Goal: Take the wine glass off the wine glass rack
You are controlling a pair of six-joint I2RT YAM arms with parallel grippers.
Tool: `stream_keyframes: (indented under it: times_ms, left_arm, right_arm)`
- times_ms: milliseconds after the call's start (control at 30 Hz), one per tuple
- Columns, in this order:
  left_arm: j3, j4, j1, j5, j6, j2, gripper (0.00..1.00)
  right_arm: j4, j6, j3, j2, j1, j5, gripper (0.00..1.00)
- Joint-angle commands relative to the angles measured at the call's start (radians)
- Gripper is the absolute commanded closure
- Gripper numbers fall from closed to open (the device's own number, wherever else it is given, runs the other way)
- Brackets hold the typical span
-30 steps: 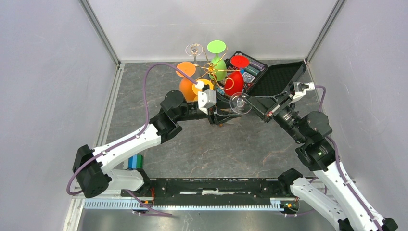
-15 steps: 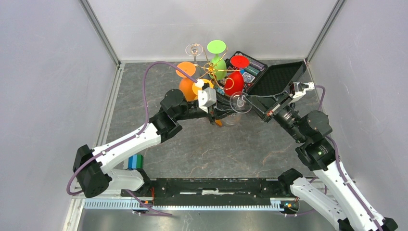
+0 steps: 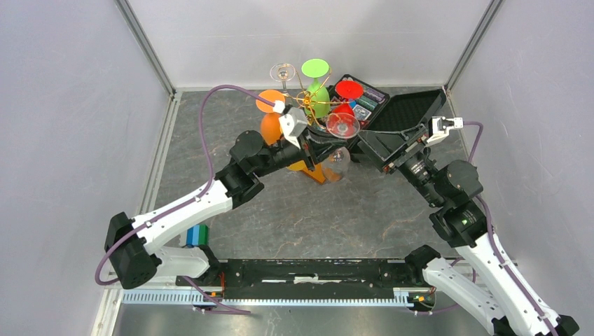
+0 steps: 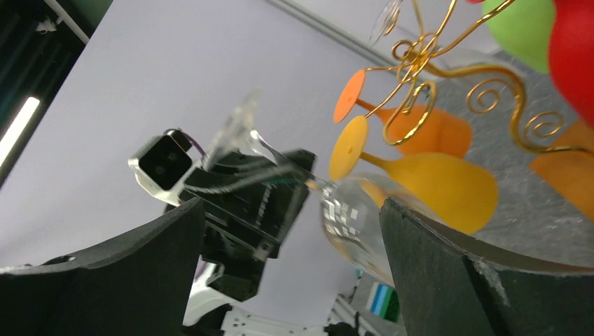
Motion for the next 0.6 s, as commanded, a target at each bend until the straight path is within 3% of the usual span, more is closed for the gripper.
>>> stream_keyframes:
  times_ms: [0,133,333,433,567]
  left_arm:
    - [0.058,0.129,-0.002,-0.305,-0.177,-0.070,0.98]
    - [0.076,0.153,-0.002,-0.501,-0.347,-0.092,0.98]
    - [0.094,0.231,-0.002,-0.589,-0.485,-0.110,0.98]
    - [0.092,0.250,-0.001,-0.611,-0.526,-0.119,0.98]
    - [0.081,0.283,-0.002,-0.623,-0.550,-0.127,0.98]
  right_arm:
    - [0.114,-0.135,-0.108,-0.109,0.003,0.109,0.02]
    - [0.240,-0.103,-0.206,-0.153,0.003,0.095,0.02]
    - [0.597,0.001,-0.230,-0.022,0.003,-0.121,0.02]
    - [0.689,0.042,-0.191,0.051,0.017,-0.174,0.02]
    - [0.738,0.042,-0.152,0.092,0.060,-0.159,0.14]
